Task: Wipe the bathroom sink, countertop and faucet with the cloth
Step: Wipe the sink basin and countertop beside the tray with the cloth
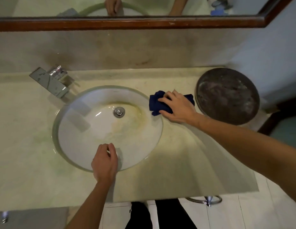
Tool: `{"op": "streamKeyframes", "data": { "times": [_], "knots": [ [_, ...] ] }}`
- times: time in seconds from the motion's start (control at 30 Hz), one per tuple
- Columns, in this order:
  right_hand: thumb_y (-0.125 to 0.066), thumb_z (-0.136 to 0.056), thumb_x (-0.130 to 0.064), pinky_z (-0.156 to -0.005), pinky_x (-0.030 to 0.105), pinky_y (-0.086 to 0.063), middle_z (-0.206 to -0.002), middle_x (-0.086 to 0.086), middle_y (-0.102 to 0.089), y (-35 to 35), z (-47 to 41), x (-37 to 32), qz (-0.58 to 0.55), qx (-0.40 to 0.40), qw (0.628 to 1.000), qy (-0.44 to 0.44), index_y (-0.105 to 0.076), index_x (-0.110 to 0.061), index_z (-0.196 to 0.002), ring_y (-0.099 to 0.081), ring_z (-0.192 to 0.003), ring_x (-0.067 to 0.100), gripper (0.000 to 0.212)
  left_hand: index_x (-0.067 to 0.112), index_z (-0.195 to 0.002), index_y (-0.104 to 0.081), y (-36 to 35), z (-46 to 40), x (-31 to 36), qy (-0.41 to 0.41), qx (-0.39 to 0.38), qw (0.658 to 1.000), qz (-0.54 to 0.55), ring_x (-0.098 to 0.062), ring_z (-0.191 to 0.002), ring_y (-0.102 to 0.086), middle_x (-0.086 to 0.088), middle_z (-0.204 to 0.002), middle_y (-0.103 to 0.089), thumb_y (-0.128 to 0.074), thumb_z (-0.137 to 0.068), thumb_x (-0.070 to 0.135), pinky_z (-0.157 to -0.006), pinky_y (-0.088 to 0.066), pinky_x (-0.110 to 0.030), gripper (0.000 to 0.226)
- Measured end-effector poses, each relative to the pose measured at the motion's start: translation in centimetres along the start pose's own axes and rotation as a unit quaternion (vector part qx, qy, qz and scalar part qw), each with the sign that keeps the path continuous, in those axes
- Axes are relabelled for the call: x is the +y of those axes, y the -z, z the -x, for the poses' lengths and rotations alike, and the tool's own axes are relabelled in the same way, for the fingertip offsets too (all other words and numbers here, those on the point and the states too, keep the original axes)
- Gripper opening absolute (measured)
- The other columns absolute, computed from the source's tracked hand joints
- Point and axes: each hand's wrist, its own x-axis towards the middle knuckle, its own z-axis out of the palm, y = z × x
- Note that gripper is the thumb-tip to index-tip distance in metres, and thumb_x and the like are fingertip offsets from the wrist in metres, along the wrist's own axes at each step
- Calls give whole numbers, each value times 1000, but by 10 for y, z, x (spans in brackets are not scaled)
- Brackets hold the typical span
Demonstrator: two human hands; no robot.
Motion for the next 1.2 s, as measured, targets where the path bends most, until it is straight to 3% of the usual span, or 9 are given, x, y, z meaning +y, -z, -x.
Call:
{"op": "streamKeyframes", "data": {
  "times": [0.27,0.4,0.5,0.6,0.7,0.83,0.9,1.07,1.2],
  "knots": [
    [-58,-93,-37,-93,47,-45,-126,7,-55,8,146,0,-14,-2,997,-73,-56,-16,-141,-51,-104,29,52,12,-80,-57,-3,2,-6,0,19,999,26,-31,-75,-56,-6,-83,-62,-39,-106,41,-73,-42,-37,43],
    [-58,-97,-41,-96,43,-46,-130,7,-55,29,212,22,-9,-40,994,-105,-55,-15,-143,-51,-111,27,53,9,-78,-56,-2,3,-6,4,15,999,35,-34,-78,-56,-9,-84,-64,-34,-103,46,-75,-44,-40,49],
    [-55,-95,-51,-87,41,-53,-125,9,-58,44,250,49,13,-66,991,-118,-59,-13,-137,-58,-107,29,57,8,-78,-57,0,2,-7,-3,14,999,38,-34,-79,-56,-10,-86,-64,-33,-103,45,-77,-43,-40,51],
    [-56,-90,-52,-81,38,-52,-121,8,-59,40,272,41,3,-21,978,-207,-59,-12,-131,-62,-102,30,58,8,-78,-57,0,2,-5,3,7,999,39,-34,-79,-55,-9,-85,-64,-35,-103,46,-77,-42,-40,50],
    [-66,-89,-40,-81,41,-52,-118,8,-57,23,271,14,-17,42,948,-315,-55,-12,-128,-60,-98,30,49,9,-79,-59,1,3,-1,10,-5,999,35,-35,-80,-56,-7,-85,-63,-37,-102,46,-78,-41,-39,49],
    [-63,-92,-39,-77,43,-52,-120,9,-53,12,244,-26,-45,90,909,-405,-51,-14,-124,-56,-102,30,43,11,-80,-60,2,3,-1,6,-14,999,37,-33,-80,-57,-5,-85,-64,-37,-102,49,-79,-43,-39,49],
    [-63,-92,-40,-74,41,-51,-121,9,-53,8,220,-43,-52,93,911,-398,-52,-15,-123,-57,-102,30,42,12,-79,-59,1,2,-1,1,-20,999,34,-34,-80,-58,-5,-83,-64,-37,-101,51,-78,-44,-39,50],
    [-62,-91,-42,-70,41,-53,-121,7,-54,-3,150,-73,-62,49,955,-286,-54,-16,-126,-59,-101,29,45,12,-78,-59,0,-1,-2,-13,-31,999,27,-31,-77,-57,-3,-80,-63,-38,-101,51,-76,-42,-36,49],
    [-62,-91,-42,-71,38,-50,-121,8,-56,-11,138,-110,-58,35,967,-244,-58,-14,-127,-60,-99,28,46,12,-79,-59,3,-2,-2,-15,-37,999,26,-30,-77,-55,-2,-81,-62,-39,-103,50,-76,-39,-35,49]
  ]
}}
